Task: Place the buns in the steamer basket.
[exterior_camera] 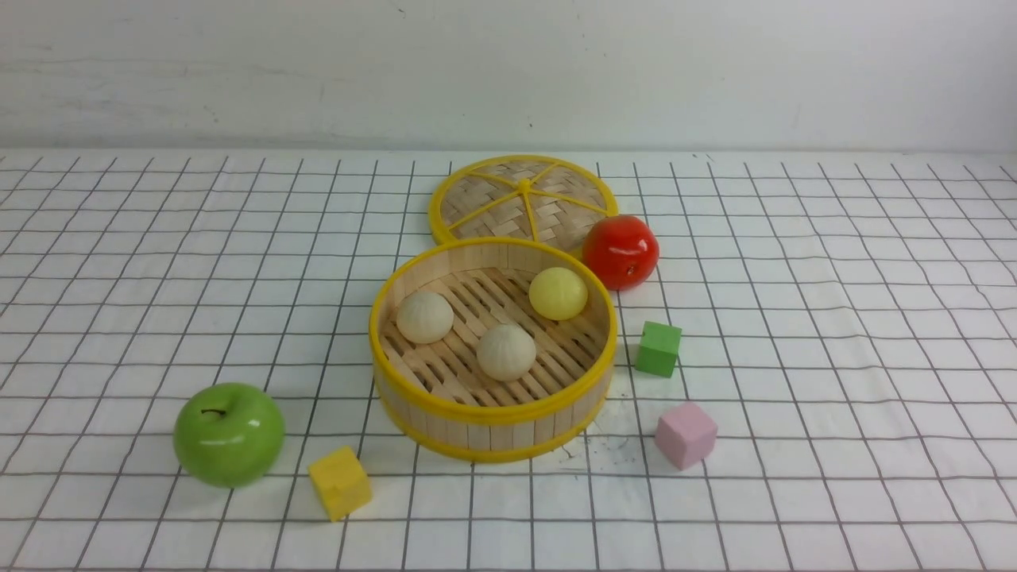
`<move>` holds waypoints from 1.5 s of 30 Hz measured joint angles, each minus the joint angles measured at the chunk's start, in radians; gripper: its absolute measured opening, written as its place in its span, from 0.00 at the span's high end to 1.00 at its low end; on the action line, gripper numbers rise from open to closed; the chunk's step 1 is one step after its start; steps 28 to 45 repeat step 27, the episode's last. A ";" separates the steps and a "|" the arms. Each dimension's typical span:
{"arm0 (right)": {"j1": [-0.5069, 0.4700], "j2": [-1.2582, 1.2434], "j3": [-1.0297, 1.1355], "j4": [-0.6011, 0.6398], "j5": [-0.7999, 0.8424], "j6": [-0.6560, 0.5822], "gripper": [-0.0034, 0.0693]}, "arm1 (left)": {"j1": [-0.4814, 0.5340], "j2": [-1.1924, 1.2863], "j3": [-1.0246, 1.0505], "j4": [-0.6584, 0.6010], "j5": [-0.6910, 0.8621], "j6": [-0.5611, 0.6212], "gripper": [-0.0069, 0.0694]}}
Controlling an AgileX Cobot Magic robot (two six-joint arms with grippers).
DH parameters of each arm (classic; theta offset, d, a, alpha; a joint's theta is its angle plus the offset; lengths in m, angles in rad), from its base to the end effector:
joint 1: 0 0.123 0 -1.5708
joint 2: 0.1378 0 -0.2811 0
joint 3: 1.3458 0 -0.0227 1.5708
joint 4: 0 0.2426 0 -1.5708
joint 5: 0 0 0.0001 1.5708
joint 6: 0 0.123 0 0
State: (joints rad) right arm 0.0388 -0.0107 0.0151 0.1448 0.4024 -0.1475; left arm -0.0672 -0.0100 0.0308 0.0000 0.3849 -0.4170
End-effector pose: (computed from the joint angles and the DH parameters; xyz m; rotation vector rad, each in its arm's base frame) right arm 0.0774 0.0100 0.1631 -0.0886 1.8846 0.0702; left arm 0.0784 -0.0053 0.1590 -0.3311 1.8738 -0.3299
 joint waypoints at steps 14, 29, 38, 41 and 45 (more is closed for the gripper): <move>0.000 0.000 0.000 0.000 0.000 -0.005 0.93 | 0.000 0.000 0.000 0.000 0.000 0.000 0.60; 0.000 0.000 0.000 0.000 0.000 -0.005 0.91 | 0.000 0.000 0.000 0.000 0.000 0.000 0.60; 0.000 0.000 0.000 0.000 0.000 -0.005 0.91 | 0.000 0.000 0.000 0.000 0.000 0.000 0.60; 0.000 0.000 0.000 0.000 0.000 -0.005 0.91 | 0.000 0.000 0.000 0.000 0.000 0.000 0.60; 0.000 0.000 0.000 0.000 0.000 -0.005 0.91 | 0.000 0.000 0.000 0.000 0.000 0.000 0.60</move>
